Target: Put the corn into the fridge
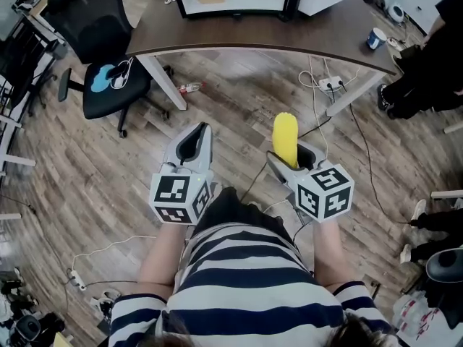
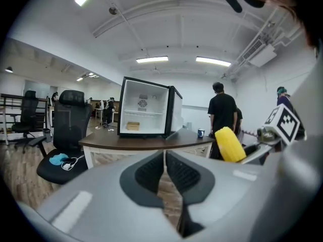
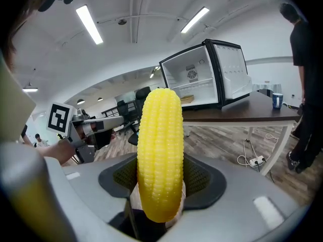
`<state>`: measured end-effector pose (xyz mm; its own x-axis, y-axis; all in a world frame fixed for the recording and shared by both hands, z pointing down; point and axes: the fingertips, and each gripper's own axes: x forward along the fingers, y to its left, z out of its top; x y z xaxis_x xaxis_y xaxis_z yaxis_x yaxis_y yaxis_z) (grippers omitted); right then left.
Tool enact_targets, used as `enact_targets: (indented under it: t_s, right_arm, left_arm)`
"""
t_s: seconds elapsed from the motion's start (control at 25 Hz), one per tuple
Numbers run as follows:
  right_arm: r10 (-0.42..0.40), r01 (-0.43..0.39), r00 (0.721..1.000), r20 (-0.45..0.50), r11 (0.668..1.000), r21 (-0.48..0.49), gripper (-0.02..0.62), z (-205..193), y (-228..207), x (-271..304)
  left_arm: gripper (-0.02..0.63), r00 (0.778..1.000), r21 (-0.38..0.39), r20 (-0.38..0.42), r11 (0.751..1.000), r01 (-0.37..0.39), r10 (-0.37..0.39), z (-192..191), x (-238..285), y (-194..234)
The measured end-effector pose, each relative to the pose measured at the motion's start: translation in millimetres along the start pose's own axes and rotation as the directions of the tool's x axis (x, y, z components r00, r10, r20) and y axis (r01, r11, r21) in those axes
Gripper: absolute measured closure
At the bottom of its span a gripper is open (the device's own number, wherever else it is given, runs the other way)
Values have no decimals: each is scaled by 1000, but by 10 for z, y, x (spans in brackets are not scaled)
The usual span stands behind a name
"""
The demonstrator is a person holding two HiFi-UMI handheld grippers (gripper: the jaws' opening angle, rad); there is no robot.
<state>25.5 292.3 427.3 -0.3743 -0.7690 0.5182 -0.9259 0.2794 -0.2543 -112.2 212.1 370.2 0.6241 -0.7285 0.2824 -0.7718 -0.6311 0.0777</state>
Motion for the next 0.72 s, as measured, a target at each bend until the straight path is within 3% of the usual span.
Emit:
enact_targets:
  t_s: [0.44,0.72]
  right_arm:
    - [9,-11,999,-51,999,-48,351,-58,73,152]
    - [8,-11,998,-67,999,-47,351,108,13,359]
  left_arm:
    - [606,997,-2,-36,998,-61,61,-84,-120,221]
    - [606,997,-12,-30,998,-67,66,15,125,489]
